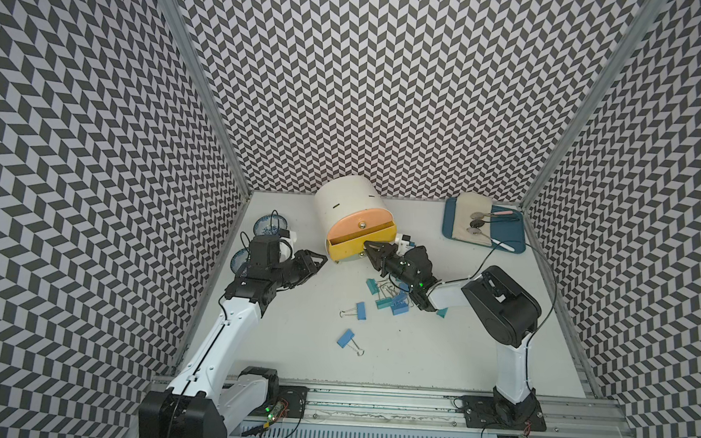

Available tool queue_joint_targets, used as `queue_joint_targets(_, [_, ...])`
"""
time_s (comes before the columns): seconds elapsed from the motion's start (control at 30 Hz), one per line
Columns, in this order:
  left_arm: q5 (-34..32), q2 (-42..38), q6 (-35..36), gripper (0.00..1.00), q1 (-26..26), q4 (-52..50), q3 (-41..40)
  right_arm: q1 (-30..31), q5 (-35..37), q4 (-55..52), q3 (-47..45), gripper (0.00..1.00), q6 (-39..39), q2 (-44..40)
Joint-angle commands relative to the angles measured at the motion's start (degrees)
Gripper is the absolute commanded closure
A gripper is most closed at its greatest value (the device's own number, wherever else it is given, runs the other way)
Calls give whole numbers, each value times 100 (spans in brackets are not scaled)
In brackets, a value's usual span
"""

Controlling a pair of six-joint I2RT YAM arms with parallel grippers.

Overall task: Put the binder clips in the drawer according to color
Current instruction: Open the drawer in the storage box.

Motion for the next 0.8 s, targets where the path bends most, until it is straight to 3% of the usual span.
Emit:
queue_joint_targets(0.0, [102, -160, -7, 61, 16, 46, 84, 107, 18, 279, -219, 79, 88, -261])
queue_joint_targets(0.77, [65, -603, -213, 60, 16, 63, -73, 247, -114, 488, -1365, 79, 177, -1132])
